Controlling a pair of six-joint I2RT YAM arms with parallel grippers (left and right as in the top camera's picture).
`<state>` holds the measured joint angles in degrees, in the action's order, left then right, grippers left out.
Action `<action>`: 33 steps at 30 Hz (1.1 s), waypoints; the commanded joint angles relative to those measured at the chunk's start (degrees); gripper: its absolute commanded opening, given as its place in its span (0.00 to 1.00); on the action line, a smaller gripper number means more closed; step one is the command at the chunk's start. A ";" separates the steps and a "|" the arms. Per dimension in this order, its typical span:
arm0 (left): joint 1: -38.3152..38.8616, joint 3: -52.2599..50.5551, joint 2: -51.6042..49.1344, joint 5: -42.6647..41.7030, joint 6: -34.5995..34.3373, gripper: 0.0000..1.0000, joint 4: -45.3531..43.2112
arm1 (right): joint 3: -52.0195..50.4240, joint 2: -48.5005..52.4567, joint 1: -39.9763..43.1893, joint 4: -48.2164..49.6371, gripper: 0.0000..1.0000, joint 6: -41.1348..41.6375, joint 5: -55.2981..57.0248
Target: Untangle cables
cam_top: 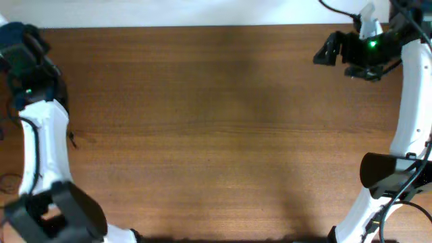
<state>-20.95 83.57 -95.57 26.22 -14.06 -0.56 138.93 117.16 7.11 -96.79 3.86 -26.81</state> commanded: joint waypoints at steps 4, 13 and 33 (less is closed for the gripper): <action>-3.06 -0.20 -20.79 0.90 0.90 0.99 4.46 | -6.80 0.37 -3.61 1.68 0.99 -0.68 0.57; -3.98 46.97 -21.09 -16.00 6.10 0.99 59.52 | -6.80 0.37 -4.15 1.86 0.99 -0.68 0.55; -3.98 87.80 -21.11 -41.46 7.32 0.99 97.26 | -5.16 -38.12 -4.48 -0.50 0.99 -0.48 8.87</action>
<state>-24.56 171.19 -116.57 -14.61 -7.46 96.66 133.53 79.22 3.16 -96.99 3.25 -18.63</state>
